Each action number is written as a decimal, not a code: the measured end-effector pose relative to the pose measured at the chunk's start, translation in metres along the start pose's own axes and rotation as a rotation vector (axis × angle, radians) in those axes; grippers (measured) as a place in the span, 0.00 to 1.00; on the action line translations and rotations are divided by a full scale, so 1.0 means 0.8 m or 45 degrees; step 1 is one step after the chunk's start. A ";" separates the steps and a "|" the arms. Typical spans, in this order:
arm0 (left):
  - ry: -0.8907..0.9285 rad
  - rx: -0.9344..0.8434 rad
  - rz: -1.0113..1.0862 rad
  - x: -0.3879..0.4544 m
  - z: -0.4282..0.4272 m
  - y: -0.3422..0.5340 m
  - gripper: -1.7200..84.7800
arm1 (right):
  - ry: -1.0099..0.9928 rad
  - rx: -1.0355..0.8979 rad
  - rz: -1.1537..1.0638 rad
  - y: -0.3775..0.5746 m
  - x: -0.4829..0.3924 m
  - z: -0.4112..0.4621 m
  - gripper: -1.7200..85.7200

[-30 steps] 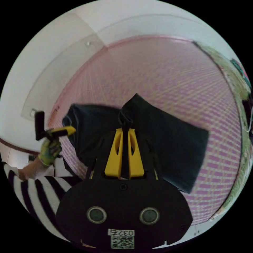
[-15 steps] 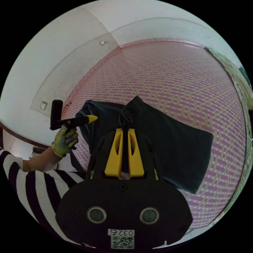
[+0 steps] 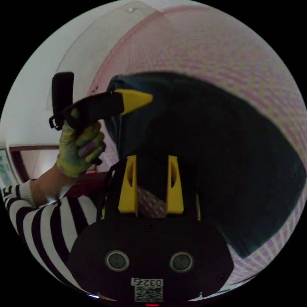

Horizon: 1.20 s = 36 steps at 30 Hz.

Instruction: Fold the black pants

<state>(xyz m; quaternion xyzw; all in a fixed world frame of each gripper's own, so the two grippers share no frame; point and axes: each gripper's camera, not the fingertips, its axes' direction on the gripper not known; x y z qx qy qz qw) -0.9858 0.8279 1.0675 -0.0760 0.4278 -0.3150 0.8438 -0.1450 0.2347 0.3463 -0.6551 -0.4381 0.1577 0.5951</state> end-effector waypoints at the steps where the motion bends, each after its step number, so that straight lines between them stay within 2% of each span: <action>1: -0.021 -0.043 -0.003 0.000 0.008 -0.003 0.01 | -0.102 0.019 -0.019 0.007 0.008 -0.007 0.16; 3: -0.022 -0.109 0.009 0.001 0.018 -0.005 0.01 | -0.191 0.188 -0.056 0.036 0.017 -0.044 0.14; 6: -0.077 -0.244 0.047 0.008 0.032 -0.002 0.01 | -0.204 0.471 0.062 0.108 0.058 -0.109 0.13; 8: -0.316 -0.449 0.049 0.003 0.047 0.003 0.01 | -0.164 0.634 0.281 0.180 0.115 -0.141 0.12; 9: -0.358 -0.500 0.066 0.001 0.051 0.005 0.01 | -0.148 0.673 0.336 0.200 0.130 -0.147 0.12; 11: -0.278 -0.441 0.065 -0.005 0.041 0.006 0.01 | -0.141 0.773 0.570 0.273 0.186 -0.157 0.13; 16: -0.225 -0.314 0.070 0.012 0.020 -0.005 0.01 | -0.282 0.793 0.736 0.347 0.242 -0.131 0.15; 18: -0.190 -0.329 0.061 0.015 0.024 -0.010 0.01 | -0.375 0.791 0.723 0.353 0.252 -0.114 0.16; 22: -0.344 -0.461 0.053 0.012 0.045 -0.016 0.01 | -0.465 0.759 0.675 0.345 0.254 -0.076 0.14; 28: -0.273 -0.410 0.038 0.004 0.042 -0.025 0.01 | -0.647 0.800 0.671 0.337 0.262 -0.040 0.08; 33: -0.277 -0.484 0.039 0.018 0.068 -0.052 0.01 | -0.598 0.862 0.638 0.357 0.253 -0.055 0.07; 36: -0.260 -0.551 0.098 0.048 0.121 -0.075 0.01 | -0.522 0.957 0.677 0.398 0.259 -0.084 0.07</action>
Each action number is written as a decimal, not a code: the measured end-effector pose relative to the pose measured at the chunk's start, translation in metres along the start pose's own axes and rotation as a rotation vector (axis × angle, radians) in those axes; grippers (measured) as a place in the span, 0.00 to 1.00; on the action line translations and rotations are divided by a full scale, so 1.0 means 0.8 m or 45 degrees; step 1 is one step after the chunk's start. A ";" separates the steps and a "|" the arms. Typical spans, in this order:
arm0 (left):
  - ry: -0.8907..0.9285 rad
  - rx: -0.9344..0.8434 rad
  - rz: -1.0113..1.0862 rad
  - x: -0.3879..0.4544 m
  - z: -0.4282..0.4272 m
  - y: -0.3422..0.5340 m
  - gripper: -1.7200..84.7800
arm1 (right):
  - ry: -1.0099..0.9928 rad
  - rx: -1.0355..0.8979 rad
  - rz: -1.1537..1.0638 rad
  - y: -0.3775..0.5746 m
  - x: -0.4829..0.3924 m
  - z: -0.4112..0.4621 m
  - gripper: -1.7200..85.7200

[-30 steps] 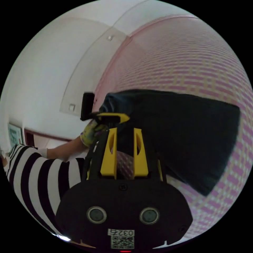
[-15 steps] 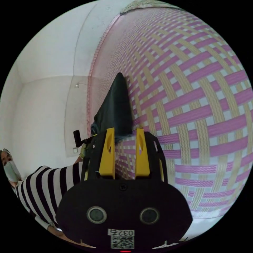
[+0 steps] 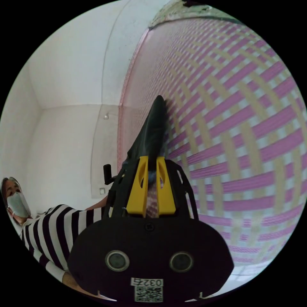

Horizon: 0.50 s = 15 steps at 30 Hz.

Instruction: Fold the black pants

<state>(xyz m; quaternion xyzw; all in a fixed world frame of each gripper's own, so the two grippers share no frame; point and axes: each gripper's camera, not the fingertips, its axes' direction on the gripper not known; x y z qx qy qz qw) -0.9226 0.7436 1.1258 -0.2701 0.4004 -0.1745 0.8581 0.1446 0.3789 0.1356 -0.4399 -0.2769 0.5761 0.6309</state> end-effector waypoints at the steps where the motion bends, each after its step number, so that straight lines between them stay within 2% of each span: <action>1: 0.016 -0.022 0.026 0.019 0.018 -0.021 0.01 | 0.028 0.057 0.004 0.003 0.004 -0.028 0.07; 4: 0.052 -0.089 0.073 0.070 0.068 -0.073 0.01 | 0.155 0.185 0.038 0.017 0.019 -0.101 0.07; 8: -0.052 -0.214 0.198 0.142 0.118 -0.127 0.01 | 0.326 0.267 0.102 0.043 0.029 -0.166 0.07; 11: -0.107 -0.269 0.283 0.158 0.127 -0.140 0.01 | 0.346 0.287 0.066 0.056 0.010 -0.175 0.07; 15: -0.045 -0.244 0.317 0.148 0.120 -0.129 0.01 | 0.436 0.300 -0.046 0.064 -0.046 -0.162 0.07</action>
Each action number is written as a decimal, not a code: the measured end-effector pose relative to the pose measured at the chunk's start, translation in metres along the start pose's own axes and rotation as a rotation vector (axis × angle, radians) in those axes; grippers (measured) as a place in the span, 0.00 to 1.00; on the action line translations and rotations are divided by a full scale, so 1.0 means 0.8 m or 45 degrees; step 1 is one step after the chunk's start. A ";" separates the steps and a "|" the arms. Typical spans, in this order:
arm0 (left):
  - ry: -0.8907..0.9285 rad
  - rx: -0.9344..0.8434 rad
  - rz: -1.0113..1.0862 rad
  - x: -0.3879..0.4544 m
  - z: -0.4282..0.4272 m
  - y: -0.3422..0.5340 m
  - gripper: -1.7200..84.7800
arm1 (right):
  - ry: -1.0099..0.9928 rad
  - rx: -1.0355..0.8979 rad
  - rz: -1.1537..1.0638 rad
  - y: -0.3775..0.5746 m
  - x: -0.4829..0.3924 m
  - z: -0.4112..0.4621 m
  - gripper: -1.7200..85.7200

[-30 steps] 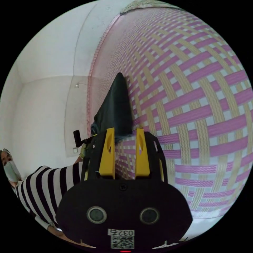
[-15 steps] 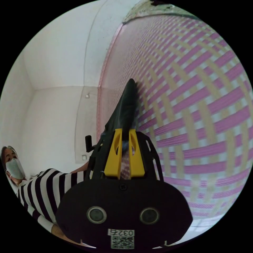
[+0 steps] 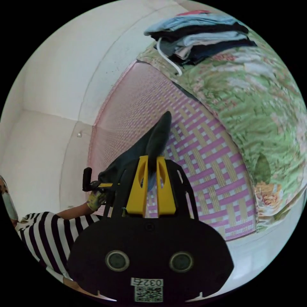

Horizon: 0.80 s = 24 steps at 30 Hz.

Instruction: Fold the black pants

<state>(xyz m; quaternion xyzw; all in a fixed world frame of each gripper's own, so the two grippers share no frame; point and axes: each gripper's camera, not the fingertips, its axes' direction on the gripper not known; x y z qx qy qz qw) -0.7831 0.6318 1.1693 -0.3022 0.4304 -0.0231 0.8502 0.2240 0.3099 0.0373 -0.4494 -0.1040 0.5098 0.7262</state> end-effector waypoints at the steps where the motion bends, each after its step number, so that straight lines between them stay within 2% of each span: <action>1: -0.002 0.024 0.005 -0.002 -0.006 0.011 0.01 | 0.025 0.011 -0.038 0.001 -0.023 -0.001 0.07; 8: 0.022 0.274 -0.117 -0.039 -0.067 0.145 0.01 | 0.126 -0.021 -0.385 -0.003 -0.196 0.015 0.07; 15: -0.074 0.556 -0.414 -0.084 -0.125 0.296 0.01 | 0.021 -0.178 -0.755 0.019 -0.385 0.088 0.07; 20: -0.113 0.654 -0.571 -0.123 -0.141 0.358 0.01 | -0.090 -0.478 -0.917 0.092 -0.498 0.233 0.07; 24: -0.088 0.664 -0.580 -0.139 -0.139 0.371 0.01 | -0.045 -0.737 -0.944 0.147 -0.517 0.352 0.08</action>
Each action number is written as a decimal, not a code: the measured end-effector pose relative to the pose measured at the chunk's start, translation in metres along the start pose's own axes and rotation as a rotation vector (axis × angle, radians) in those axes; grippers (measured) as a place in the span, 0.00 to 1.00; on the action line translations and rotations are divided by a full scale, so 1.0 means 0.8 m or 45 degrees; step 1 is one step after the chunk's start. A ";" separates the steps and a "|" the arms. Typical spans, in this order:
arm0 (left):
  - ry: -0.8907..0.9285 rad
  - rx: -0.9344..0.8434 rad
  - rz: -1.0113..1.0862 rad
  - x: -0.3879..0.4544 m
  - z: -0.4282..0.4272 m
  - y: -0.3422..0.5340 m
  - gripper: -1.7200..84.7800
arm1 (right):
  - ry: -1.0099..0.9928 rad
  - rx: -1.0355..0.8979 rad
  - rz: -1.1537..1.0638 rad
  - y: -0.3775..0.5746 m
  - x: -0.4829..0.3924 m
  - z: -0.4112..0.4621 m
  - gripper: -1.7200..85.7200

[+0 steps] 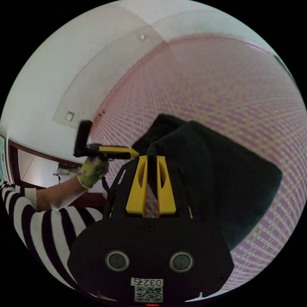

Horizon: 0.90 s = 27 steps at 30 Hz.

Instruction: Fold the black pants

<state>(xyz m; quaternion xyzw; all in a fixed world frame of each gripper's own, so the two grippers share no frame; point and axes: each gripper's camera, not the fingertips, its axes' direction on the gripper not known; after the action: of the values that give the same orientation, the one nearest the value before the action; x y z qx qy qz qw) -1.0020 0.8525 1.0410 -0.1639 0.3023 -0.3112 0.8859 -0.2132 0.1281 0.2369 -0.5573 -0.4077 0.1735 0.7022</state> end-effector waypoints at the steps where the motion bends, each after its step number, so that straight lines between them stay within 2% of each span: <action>1: 0.007 -0.001 0.002 -0.004 0.000 0.001 0.01 | 0.019 -0.097 0.001 -0.005 -0.004 0.031 0.08; 5: -0.012 -0.031 0.031 -0.016 0.001 0.004 0.01 | 0.108 -0.080 -0.024 -0.001 -0.026 0.017 0.07; 12: 0.121 -0.034 -0.010 -0.051 0.012 0.012 0.01 | 0.109 0.065 -0.060 -0.018 -0.076 -0.048 0.07; 19: 0.091 0.144 -0.047 -0.065 -0.026 0.034 0.01 | 0.042 -0.155 -0.074 -0.035 -0.082 0.035 0.09; 24: 0.145 0.206 -0.016 -0.070 -0.041 0.031 0.01 | 0.057 -0.145 -0.142 -0.046 -0.093 0.021 0.10; 27: 0.202 0.194 0.036 -0.061 -0.037 0.013 0.01 | -0.016 -0.203 -0.189 -0.047 -0.101 0.023 0.15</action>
<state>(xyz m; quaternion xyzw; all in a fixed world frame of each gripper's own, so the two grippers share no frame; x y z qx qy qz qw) -1.0466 0.8892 1.0351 -0.0667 0.3494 -0.3326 0.8734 -0.2841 0.0714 0.2414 -0.5785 -0.4648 0.0915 0.6641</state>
